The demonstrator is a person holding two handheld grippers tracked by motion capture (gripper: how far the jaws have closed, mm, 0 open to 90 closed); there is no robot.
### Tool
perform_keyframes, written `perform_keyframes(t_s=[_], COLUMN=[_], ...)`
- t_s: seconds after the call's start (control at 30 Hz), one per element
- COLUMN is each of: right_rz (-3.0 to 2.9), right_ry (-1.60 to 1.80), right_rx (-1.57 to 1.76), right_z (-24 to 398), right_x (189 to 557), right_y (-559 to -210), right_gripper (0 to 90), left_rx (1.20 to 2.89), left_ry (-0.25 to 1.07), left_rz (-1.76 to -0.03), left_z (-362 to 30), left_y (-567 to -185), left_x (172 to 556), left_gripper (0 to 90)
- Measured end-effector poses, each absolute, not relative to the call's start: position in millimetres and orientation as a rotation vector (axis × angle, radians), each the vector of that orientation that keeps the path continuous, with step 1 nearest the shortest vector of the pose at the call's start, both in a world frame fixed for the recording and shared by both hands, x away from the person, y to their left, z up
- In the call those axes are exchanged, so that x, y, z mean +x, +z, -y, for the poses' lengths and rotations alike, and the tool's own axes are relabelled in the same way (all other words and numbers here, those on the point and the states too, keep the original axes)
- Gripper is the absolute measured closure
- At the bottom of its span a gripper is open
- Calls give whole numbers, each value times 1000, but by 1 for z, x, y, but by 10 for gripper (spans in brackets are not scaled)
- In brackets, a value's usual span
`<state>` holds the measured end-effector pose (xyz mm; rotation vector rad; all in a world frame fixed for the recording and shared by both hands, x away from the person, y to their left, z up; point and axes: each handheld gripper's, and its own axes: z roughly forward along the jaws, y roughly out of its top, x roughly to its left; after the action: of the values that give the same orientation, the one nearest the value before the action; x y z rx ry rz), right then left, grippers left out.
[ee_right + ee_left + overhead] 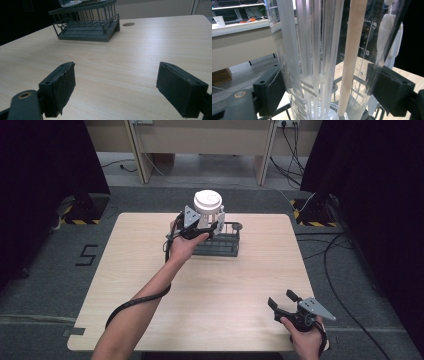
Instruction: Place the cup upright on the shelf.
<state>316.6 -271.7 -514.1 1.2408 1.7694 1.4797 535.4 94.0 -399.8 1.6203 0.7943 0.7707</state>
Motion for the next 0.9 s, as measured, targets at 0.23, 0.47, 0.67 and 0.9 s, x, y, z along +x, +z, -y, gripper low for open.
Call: perform_keyframes(t_s=[0.23,0.47,0.67,0.9], right_rz=[-1771,-1773,-1776,-1776], right_ry=[1483,1484,1484,1490], right_rx=[1243,1242,1242,1244], right_z=[272,272,272,272], right_x=[317,317,316,317], right_y=[-514,-514,-514,-514], right_gripper=[162,162,162,162], left_rx=[1621,1620,1613,1626], left_ry=[768,767,767,759], left_rz=[-806,-838,-892,-918], left_z=[-90,-91,-93,-92], left_y=[-400,-403,-411,-419], left_x=[543,550,554,556], left_gripper=[175,175,174,174])
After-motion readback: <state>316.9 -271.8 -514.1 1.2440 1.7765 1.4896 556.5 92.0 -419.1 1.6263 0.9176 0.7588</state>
